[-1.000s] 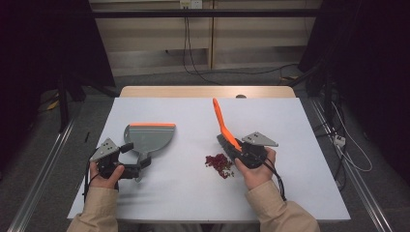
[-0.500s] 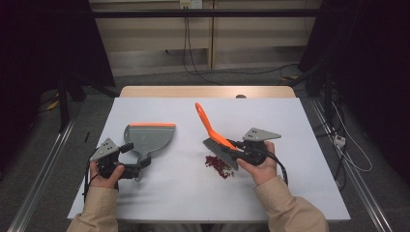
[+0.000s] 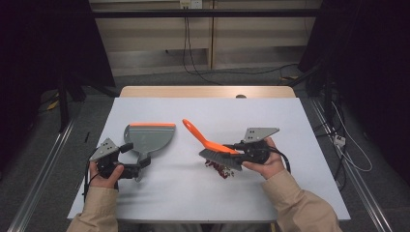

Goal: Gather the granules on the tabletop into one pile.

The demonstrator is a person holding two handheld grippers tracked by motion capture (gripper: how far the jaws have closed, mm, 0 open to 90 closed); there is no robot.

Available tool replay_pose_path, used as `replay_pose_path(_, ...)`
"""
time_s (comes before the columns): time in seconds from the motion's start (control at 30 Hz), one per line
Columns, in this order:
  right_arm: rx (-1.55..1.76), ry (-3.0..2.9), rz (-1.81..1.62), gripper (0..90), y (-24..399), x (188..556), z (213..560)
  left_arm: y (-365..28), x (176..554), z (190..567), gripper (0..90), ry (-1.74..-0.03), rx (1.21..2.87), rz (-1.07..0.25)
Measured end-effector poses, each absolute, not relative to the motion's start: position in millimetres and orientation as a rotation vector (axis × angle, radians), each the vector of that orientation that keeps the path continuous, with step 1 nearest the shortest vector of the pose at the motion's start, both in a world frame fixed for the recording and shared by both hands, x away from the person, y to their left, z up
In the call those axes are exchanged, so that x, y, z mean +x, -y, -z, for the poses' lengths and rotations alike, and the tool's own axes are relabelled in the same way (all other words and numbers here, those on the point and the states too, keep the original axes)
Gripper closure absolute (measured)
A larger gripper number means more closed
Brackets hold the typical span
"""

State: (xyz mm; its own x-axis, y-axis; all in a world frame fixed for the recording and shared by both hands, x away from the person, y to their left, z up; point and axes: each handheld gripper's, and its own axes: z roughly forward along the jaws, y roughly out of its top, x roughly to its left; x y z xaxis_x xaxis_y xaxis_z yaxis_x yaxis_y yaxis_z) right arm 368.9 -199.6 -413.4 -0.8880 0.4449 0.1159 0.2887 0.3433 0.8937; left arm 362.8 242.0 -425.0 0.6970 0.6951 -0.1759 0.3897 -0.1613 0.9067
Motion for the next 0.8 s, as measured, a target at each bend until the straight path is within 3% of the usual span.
replay_pose_path(0.47, 0.374, -2.591, -1.762, 71.3, 208.2, 368.2, 422.5, -241.6, 363.2, 425.6, 4.2, -0.868, 1.785, -0.34)
replay_pose_path(0.8, 0.282, -2.658, -1.701, 71.3, 195.4, 376.8, 442.6, -241.7, 363.2, 425.7, 4.2, -0.871, 1.782, -0.338)
